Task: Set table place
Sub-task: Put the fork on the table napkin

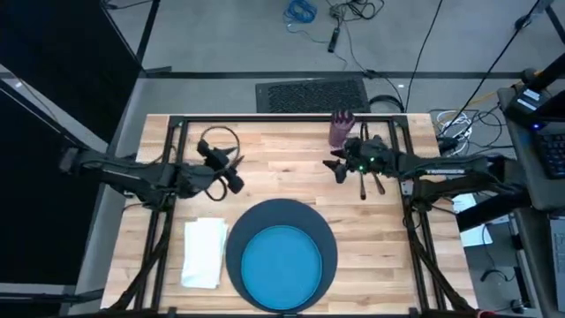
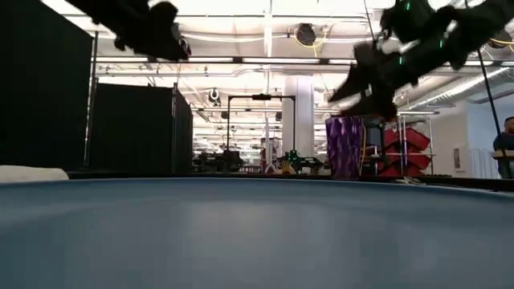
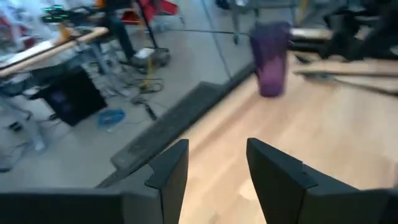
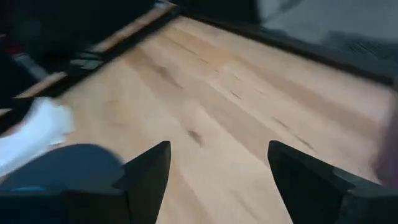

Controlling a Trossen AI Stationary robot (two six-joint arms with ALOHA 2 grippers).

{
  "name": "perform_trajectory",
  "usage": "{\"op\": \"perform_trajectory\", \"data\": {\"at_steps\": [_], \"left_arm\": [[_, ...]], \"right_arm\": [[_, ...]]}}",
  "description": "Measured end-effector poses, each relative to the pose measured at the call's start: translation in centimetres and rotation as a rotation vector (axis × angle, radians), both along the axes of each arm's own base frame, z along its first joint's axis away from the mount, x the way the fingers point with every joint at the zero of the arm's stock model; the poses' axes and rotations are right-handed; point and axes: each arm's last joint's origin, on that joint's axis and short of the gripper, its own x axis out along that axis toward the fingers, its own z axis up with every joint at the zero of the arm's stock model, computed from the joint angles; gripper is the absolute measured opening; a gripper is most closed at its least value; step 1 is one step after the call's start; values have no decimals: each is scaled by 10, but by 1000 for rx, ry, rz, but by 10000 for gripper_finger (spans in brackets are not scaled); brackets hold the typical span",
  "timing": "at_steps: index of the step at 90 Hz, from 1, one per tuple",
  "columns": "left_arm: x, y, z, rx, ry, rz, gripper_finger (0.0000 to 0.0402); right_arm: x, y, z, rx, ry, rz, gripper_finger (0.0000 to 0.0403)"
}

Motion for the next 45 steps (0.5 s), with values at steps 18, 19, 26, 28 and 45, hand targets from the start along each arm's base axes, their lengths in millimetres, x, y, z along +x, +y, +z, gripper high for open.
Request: {"op": "perform_trajectory", "data": {"at_steps": [18,19,26,28,45], "left_arm": [[22,5,-18,59,73,-11,150],[22,5,-19,62,77,-12,150],[26,8,-24,47,99,-39,150],[27,9,-24,31,93,-51,150],[30,15,-25,-149,6,-141,150]], "right_arm": [[0,-8,-16,74,18,-50,255],[0,-8,-16,72,19,-45,255],[0,-12,-12,48,46,-35,255],[-1,-13,-11,40,60,-38,255],[-11,-24,10,36,243,-91,255]]}}
